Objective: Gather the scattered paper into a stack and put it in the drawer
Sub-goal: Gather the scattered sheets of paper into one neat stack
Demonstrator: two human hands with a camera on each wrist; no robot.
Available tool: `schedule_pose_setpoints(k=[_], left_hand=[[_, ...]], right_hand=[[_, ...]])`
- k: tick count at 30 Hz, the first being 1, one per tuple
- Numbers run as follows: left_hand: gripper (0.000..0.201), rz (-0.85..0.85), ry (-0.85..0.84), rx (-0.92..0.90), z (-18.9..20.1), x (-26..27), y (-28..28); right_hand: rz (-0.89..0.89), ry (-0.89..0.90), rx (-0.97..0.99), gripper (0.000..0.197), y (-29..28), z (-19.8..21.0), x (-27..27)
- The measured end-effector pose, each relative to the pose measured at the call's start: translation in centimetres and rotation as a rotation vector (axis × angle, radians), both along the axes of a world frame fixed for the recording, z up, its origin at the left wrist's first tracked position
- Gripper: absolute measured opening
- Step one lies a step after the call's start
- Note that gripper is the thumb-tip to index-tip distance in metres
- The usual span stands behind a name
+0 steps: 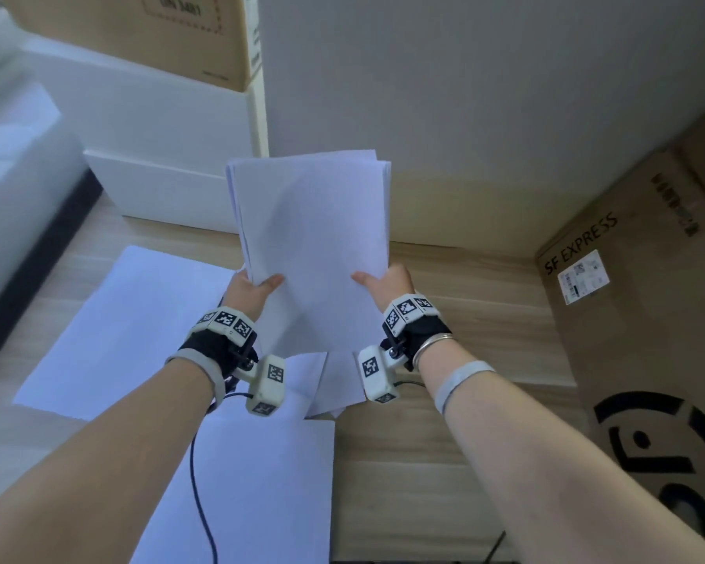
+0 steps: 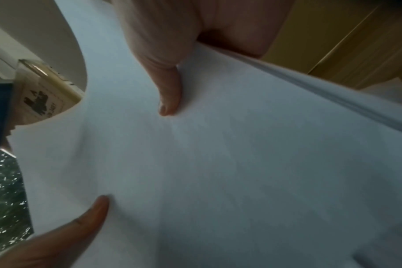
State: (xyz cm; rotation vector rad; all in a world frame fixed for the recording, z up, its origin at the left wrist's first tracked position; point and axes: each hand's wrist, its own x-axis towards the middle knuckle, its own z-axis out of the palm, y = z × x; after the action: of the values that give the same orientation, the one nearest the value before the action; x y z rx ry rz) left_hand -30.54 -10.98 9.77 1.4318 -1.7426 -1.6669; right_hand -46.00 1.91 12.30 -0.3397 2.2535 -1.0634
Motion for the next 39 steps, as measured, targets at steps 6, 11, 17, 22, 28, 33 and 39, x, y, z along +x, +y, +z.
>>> schedule_pose_setpoints(k=[6,11,17,22,28,33,39], left_hand=[[0.039,0.013,0.027,-0.027,0.7,0.4,-0.9],[0.040,0.021,0.024,-0.036,1.7,0.3,-1.9],[0.042,0.083,-0.059,-0.045,1.5,1.7,-3.7],[0.041,0.151,-0.088,-0.041,0.4,5.5,-5.3],[0.043,0.288,-0.148,0.018,-1.6,12.6,-6.1],[0.042,0.364,-0.210,0.027,-3.0,18.6,-5.6],[0.042,0.417,-0.305,0.033,-4.4,24.7,-4.4]], right_hand=[[-0.003,0.097,-0.123,0.031,-0.7,-0.7,0.4],[0.065,0.150,-0.184,0.028,0.0,-1.1,-1.1],[0.110,0.101,-0.145,0.021,-0.2,-1.9,-0.7],[0.221,0.084,0.018,0.013,-1.0,-3.5,1.7],[0.434,0.074,0.167,0.029,-3.2,-5.8,7.0],[0.709,0.170,0.309,0.031,-5.2,-7.4,12.1],[0.993,0.234,0.391,0.019,-5.5,-9.7,17.5]])
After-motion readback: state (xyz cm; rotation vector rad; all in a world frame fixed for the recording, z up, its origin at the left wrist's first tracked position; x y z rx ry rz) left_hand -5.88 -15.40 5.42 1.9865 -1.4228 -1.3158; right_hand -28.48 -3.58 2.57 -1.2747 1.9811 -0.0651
